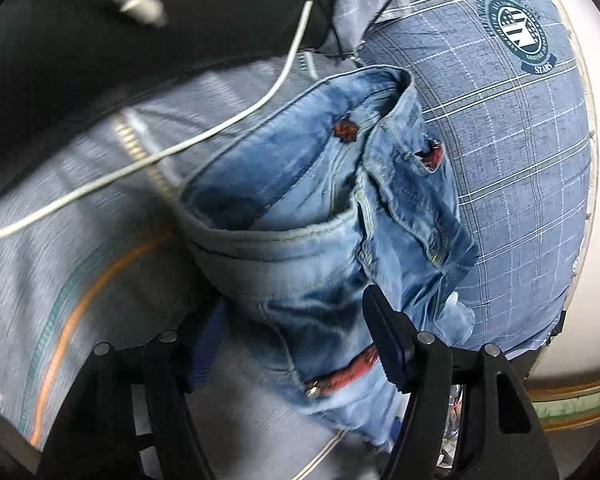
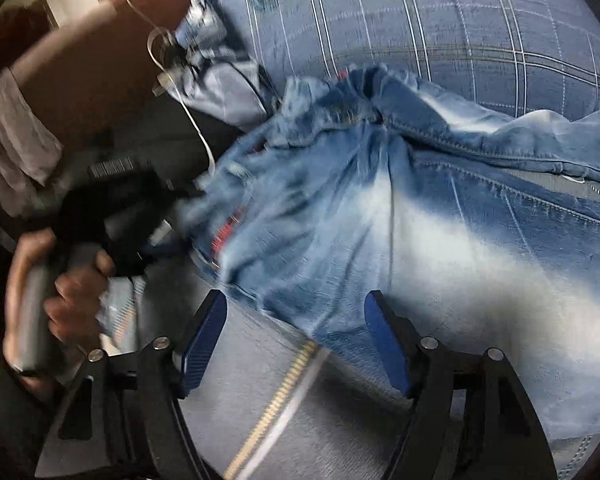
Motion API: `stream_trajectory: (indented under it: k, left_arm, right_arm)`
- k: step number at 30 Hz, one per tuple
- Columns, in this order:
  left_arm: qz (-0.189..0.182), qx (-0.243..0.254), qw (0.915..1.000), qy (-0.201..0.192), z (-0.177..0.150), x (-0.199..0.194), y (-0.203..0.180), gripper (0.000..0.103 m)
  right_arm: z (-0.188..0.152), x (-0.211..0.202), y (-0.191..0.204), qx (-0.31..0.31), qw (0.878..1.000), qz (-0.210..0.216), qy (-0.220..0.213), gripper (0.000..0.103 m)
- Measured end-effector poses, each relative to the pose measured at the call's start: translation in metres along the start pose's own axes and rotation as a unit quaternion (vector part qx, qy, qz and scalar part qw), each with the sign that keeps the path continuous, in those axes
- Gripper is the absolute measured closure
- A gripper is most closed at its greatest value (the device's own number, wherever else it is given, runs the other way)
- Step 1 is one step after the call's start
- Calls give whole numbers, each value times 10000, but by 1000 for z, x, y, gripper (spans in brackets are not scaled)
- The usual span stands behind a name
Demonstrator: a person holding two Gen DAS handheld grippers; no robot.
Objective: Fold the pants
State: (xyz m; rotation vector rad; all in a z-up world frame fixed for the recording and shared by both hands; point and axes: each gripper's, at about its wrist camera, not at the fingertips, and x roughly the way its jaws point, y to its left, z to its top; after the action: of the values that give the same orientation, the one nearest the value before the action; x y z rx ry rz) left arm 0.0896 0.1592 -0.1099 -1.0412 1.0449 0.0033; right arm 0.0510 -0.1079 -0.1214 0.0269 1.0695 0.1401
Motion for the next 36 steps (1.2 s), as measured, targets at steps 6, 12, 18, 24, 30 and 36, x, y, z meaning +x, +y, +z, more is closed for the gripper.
stream_trajectory:
  k: [6, 12, 18, 24, 30, 36]
  left_arm:
    - [54, 83, 9999, -102, -4, -8, -3, 86]
    - [-100, 576, 9961, -654, -18, -56, -23, 92]
    - [470, 598, 9921, -995, -44, -77, -11, 92]
    - [1250, 478, 9890, -626, -41, -45, -5, 76]
    - [905, 1194, 9701, -1909, -63, -85, -46, 50]
    - [476, 1714, 9611, -2112, -70, -83, -91, 31]
  right_arm:
    - [-13, 12, -4, -325, 9953, -908, 51, 54]
    - [-10, -3, 6, -260, 9981, -543, 84, 100]
    - [-17, -31, 5, 29, 9993, 291, 218, 100]
    - [-22, 3, -12, 515, 9947, 598, 657, 83]
    - [-1, -54, -31, 926, 9879, 1214, -257, 41]
    - [29, -107, -90, 1681, 9741, 1199, -926, 39]
